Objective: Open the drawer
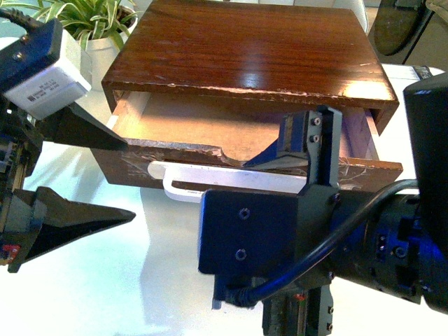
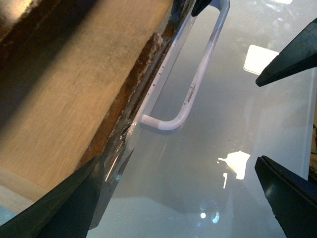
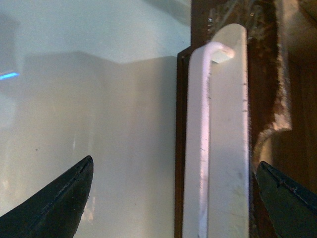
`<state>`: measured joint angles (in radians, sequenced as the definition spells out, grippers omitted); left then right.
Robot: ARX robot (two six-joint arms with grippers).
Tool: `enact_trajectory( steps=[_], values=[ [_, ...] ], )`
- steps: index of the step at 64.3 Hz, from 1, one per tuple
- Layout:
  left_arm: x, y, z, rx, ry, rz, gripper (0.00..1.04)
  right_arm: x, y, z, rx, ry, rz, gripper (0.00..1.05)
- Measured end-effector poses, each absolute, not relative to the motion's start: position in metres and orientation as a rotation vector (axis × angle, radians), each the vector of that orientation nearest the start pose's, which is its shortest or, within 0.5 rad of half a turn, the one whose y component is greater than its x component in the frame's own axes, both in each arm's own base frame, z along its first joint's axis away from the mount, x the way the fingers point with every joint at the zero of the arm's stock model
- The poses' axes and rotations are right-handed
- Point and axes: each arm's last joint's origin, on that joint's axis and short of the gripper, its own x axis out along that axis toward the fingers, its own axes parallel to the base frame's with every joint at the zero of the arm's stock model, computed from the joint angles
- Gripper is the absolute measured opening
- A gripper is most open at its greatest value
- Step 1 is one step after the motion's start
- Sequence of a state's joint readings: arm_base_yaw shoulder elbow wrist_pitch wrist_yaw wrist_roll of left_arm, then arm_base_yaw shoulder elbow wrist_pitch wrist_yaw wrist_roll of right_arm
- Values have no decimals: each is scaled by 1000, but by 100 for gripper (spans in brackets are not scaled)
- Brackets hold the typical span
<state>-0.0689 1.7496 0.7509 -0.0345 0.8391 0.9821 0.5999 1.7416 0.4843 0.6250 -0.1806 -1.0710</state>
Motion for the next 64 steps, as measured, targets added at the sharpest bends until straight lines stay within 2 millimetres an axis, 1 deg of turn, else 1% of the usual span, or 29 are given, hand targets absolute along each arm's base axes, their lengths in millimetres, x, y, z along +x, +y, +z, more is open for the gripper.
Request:
enact_trajectory(
  steps=[7, 23, 31, 36, 44, 50, 54, 56, 60, 64],
  values=[
    [295, -38, 122, 434, 477, -1178, 96, 227, 153, 100, -1087, 171, 1007, 96],
    [299, -27, 137, 354, 467, -1146, 96, 230, 139, 121, -1024, 172, 964, 96],
    [302, -18, 144, 315, 470, -1122, 96, 228, 133, 129, -1002, 174, 949, 96],
    [304, -10, 149, 283, 470, -1089, 96, 227, 125, 137, -982, 170, 916, 96],
    [314, 3, 159, 233, 442, -1006, 96, 232, 111, 150, -940, 159, 834, 96],
    [325, 16, 171, 179, 408, -884, 96, 233, 99, 160, -901, 167, 756, 96],
    [330, 23, 177, 153, 390, -822, 96, 232, 93, 166, -866, 174, 714, 96],
    [334, 29, 183, 119, 376, -765, 96, 230, 89, 170, -836, 178, 689, 96],
    [338, 38, 188, 74, 368, -701, 96, 227, 83, 179, -796, 180, 633, 96],
    [340, 50, 195, 11, 358, -620, 96, 224, 77, 188, -755, 182, 572, 96]
  ],
)
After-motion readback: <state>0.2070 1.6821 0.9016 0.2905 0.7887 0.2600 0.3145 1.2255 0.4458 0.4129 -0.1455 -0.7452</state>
